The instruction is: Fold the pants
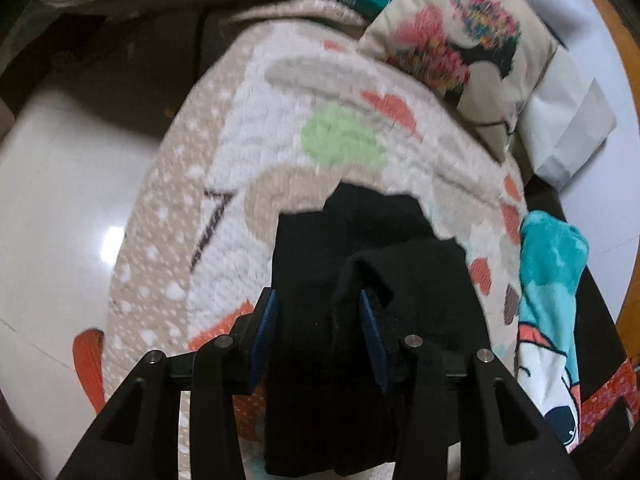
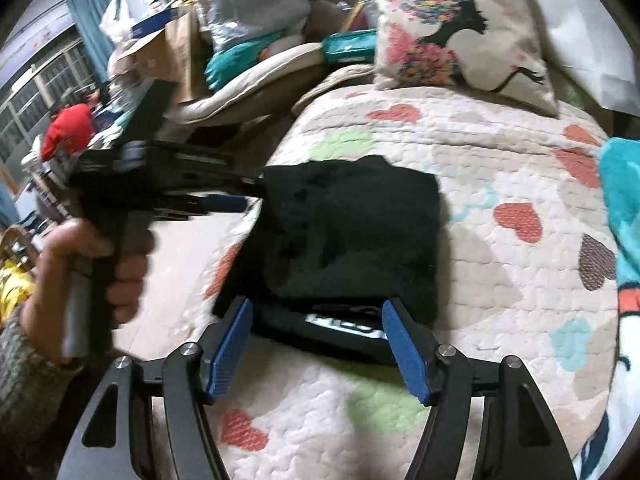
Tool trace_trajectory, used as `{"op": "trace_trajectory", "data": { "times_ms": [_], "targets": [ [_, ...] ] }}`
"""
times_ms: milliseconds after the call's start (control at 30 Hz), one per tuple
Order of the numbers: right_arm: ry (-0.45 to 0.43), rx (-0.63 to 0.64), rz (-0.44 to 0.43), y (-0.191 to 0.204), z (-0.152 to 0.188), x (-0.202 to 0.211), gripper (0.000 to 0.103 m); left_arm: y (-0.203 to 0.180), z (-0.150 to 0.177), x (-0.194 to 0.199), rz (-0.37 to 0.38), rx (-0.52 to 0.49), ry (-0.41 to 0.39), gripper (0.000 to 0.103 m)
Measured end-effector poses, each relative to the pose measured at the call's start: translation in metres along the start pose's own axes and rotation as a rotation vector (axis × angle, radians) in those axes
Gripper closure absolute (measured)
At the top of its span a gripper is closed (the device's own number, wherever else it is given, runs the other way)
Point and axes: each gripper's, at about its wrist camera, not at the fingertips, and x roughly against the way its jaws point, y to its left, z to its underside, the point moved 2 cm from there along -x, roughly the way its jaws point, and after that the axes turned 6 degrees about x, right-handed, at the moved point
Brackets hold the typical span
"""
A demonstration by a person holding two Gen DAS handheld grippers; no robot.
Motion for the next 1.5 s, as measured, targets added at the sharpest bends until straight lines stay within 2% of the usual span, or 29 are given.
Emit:
{"op": "trace_trajectory", "data": {
  "times_ms": [67,133,233,267,333,400,467,567,633,700,767,833,900,967,1033,1100,1167,1233,1400,1500],
  "targets": [
    [-0.012,0.018,-0.031,0.002,-0.004,0.006,0.031,0.005,0.002,-0.011,-0.055,0.001,0.034,0.062],
    [-0.042,0.013,-0.026,0.0,-0.009,0.012,0.031,0.012,0.003,-0.02,-0.093,0.013,0.047,0.062],
    [-0.085,-0.021,0.062,-0.013,-0.022,0.016,0.031,0.012,0.004,-0.02,-0.104,0.008,0.038,0.061],
    [-0.077,-0.037,0.122,-0.02,-0.025,0.009,0.031,0.009,0.004,-0.019,-0.115,-0.005,0.028,0.061],
    [-0.044,-0.049,0.164,-0.029,-0.024,-0.008,0.031,0.006,0.006,-0.018,-0.135,-0.027,0.013,0.06],
    [0.047,-0.051,0.194,-0.036,-0.015,-0.039,0.031,0.007,0.005,-0.018,-0.135,-0.019,0.013,0.056],
    [0.104,-0.07,0.175,-0.039,-0.003,-0.058,0.031,0.013,0.004,-0.019,-0.124,0.003,0.024,0.054],
    [0.079,-0.165,0.129,-0.049,0.001,-0.054,0.029,0.017,0.002,-0.015,-0.113,0.025,0.02,0.054],
    [0.044,-0.18,0.125,-0.053,-0.004,-0.042,0.029,0.012,0.003,-0.003,-0.15,-0.005,-0.049,0.054],
    [-0.003,-0.14,0.179,-0.054,-0.008,-0.024,0.029,0.005,0.008,0.016,-0.195,-0.045,-0.145,0.054],
    [-0.058,-0.123,0.213,-0.055,-0.01,-0.004,0.029,-0.008,0.022,0.043,-0.247,-0.106,-0.292,0.054],
    [-0.1,-0.136,0.228,-0.058,-0.006,0.013,0.029,-0.018,0.037,0.06,-0.297,-0.145,-0.398,0.052],
    [-0.14,-0.165,0.251,-0.063,0.002,0.027,0.029,-0.031,0.061,0.077,-0.328,-0.173,-0.51,0.031],
    [-0.149,-0.2,0.258,-0.069,0.009,0.03,0.028,-0.036,0.081,0.088,-0.349,-0.156,-0.594,0.016],
    [-0.135,-0.232,0.258,-0.074,0.016,0.029,0.028,-0.04,0.099,0.097,-0.35,-0.142,-0.685,0.009],
    [-0.119,-0.256,0.259,-0.076,0.019,0.025,0.028,-0.047,0.108,0.098,-0.357,-0.18,-0.735,0.006],
    [-0.111,-0.265,0.26,-0.074,0.023,0.024,0.028,-0.055,0.109,0.093,-0.37,-0.258,-0.729,0.006],
    [-0.106,-0.255,0.267,-0.07,0.025,0.023,0.028,-0.058,0.111,0.086,-0.349,-0.284,-0.69,0.006],
    [-0.105,-0.213,0.284,-0.059,0.025,0.02,0.028,-0.052,0.107,0.06,-0.352,-0.274,-0.543,0.006],
    [-0.098,-0.19,0.297,-0.055,0.025,0.015,0.027,-0.047,0.106,0.053,-0.343,-0.243,-0.493,0.006]
  ]
}}
